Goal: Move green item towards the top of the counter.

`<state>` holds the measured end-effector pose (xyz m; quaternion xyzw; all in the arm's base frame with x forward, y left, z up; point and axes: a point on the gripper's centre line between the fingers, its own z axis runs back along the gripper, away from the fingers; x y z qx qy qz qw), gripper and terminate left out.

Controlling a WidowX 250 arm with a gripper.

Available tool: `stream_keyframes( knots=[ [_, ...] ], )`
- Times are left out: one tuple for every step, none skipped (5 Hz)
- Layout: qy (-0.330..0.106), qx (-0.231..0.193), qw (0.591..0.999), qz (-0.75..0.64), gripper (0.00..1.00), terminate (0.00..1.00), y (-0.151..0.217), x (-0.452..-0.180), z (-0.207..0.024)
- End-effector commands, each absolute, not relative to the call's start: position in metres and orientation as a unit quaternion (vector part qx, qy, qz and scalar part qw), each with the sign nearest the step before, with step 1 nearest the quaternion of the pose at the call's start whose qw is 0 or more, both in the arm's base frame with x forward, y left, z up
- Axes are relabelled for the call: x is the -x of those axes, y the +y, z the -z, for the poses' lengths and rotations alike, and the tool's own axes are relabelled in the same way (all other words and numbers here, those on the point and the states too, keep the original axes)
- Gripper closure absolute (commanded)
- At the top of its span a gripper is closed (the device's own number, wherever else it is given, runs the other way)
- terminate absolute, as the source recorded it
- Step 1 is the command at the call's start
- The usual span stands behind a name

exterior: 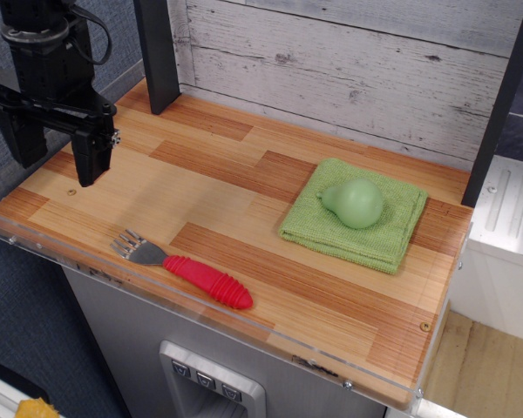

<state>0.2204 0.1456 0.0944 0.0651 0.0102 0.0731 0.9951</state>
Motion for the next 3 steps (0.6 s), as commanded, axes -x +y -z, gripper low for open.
stream_keyframes(
  knots=[
    [0.01,-0.065,0.995,-0.073,0.0,0.0,0.146,-0.22,-0.094],
    [-0.004,-0.074,0.993,-0.095,0.0,0.0,0.126,-0.228,-0.098],
    [-0.018,-0.074,0.995,-0.065,0.0,0.0,0.099,-0.234,-0.1]
  ],
)
